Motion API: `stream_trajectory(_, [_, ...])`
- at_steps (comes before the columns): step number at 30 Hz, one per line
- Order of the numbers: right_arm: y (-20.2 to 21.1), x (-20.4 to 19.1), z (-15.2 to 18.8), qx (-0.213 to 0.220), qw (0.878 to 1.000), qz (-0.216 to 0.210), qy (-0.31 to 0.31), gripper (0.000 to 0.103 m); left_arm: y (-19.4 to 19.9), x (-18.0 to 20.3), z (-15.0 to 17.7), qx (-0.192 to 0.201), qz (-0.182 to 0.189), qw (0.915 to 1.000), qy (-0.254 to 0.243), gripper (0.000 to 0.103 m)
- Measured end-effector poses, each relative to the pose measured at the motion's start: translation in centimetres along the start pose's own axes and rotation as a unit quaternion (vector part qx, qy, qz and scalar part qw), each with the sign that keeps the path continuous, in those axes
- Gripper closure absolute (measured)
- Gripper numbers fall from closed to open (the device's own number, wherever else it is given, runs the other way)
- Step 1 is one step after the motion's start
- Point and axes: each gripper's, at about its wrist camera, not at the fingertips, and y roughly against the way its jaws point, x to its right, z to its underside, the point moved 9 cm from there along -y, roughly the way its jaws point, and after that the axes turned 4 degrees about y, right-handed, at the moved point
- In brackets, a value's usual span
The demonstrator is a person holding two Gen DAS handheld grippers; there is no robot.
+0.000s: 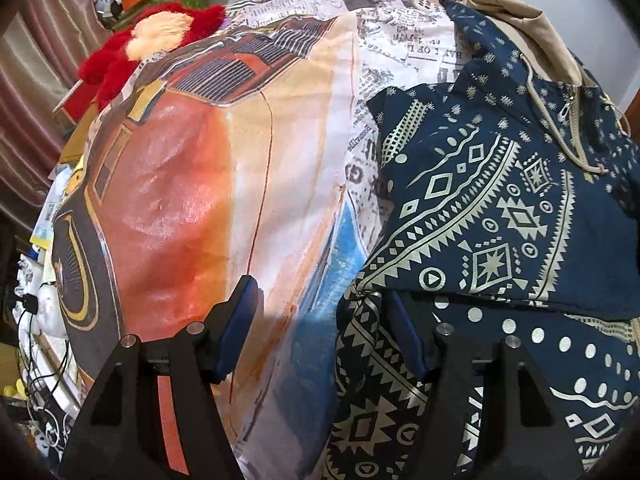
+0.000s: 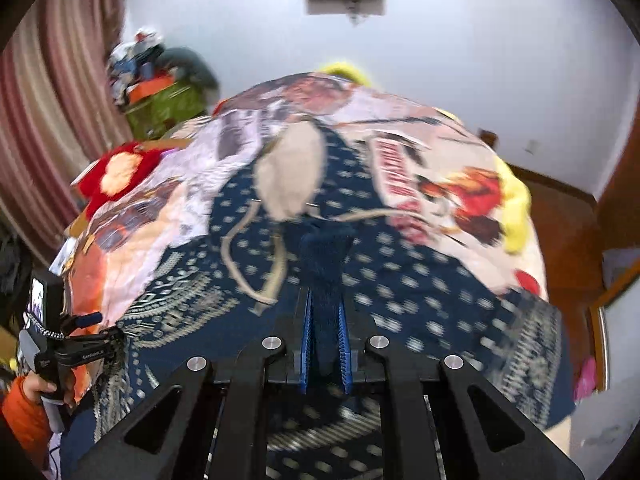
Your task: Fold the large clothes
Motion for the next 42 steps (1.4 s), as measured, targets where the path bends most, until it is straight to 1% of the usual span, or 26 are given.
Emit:
stream_trajectory(4, [0.2,4.1,2.7,-0.026,0.999,0.018,-0.026,0.093,-0.5,0.0,0.1,-0.004,-0.01,0.9999,0.002,0.039])
stream_trajectory(6, [-0.1,6.0,4.6,-0.047,0.998,0.024,-0.041,0.093,-0.6,0.0,0.1,-0.003,-0.014,0.9999,-0.001,0.039])
stream_trajectory(8, [-0.4,7.3,6.2,-0.063,0.996,0.023,-0.06,0.093,-0.7,-0.1,0.1,-0.002,-0.018,0.9998,-0.004,0.039])
stream_trajectory(10, [-0.3,8.4,7.3,-0.07,0.994,0.018,-0.082,0.093,-0.5,-0.1,0.2,-0.004,-0.022,0.9997,-0.006,0.039])
stream_trajectory(12, [0.0,8.9,7.8,-0.07,0.993,0.009,-0.097,0.093,-0.1,0.0,0.4,-0.007,-0.021,0.9997,-0.013,0.039])
stream_trajectory(15, [0.6,8.6,7.4,-0.07,0.992,-0.002,-0.101,0.093,1.8,0.5,0.8,0.011,-0.015,0.9988,-0.045,0.039])
stream_trajectory(18, [-0.1,6.8,6.5,-0.097,0.99,-0.027,-0.096,0.093,4.4,1.2,0.6,0.042,-0.016,0.9956,-0.083,0.039])
stream_trajectory(19, [-0.4,6.2,6.3,-0.105,0.989,-0.034,-0.094,0.093,5.1,1.4,0.5,0.05,-0.012,0.9949,-0.087,0.039])
stream_trajectory(22, [-2.3,3.5,5.7,-0.14,0.986,-0.052,-0.071,0.093,6.7,1.9,-0.5,0.069,0.005,0.9938,-0.086,0.038])
stream_trajectory(23, [-2.8,2.7,5.7,-0.15,0.985,-0.055,-0.063,0.093,6.9,2.1,-1.0,0.075,0.013,0.9936,-0.083,0.036])
stream_trajectory(26, [-5.1,0.1,6.2,-0.193,0.979,-0.059,-0.026,0.093,6.1,2.7,-2.2,0.076,0.011,0.9942,-0.076,0.034])
stream_trajectory(28, [-6.7,-0.9,7.2,-0.228,0.972,-0.048,0.009,0.093,4.9,3.2,-2.6,0.066,0.011,0.9948,-0.076,0.034])
stream_trajectory(29, [-7.7,-1.2,8.0,-0.249,0.967,-0.032,0.029,0.093,4.3,3.5,-2.7,0.06,0.009,0.9951,-0.078,0.034])
stream_trajectory(30, [-8.4,-1.4,8.7,-0.262,0.964,-0.021,0.051,0.093,3.5,3.7,-2.6,0.052,0.005,0.9953,-0.082,0.034])
stream_trajectory(32, [-8.5,-1.9,9.0,-0.253,0.963,-0.016,0.095,0.093,2.1,4.0,-2.2,0.038,0.0,0.9952,-0.09,0.034])
stream_trajectory(33, [-8.4,-1.9,9.1,-0.254,0.961,-0.013,0.108,0.093,1.2,4.2,-1.9,0.029,-0.002,0.9951,-0.095,0.034])
stream_trajectory(36, [-8.2,-1.3,9.6,-0.257,0.959,-0.002,0.122,0.093,-0.3,4.4,-1.0,0.011,0.002,0.9952,-0.097,0.033])
stream_trajectory(39, [-8.0,-1.0,10.0,-0.258,0.957,0.008,0.135,0.093,-0.4,4.3,-0.7,0.024,-0.001,0.9954,-0.093,0.032])
stream_trajectory(42, [-7.7,-1.0,10.3,-0.255,0.957,0.015,0.141,0.093,-0.3,4.4,-0.6,0.027,-0.005,0.9947,-0.099,0.031])
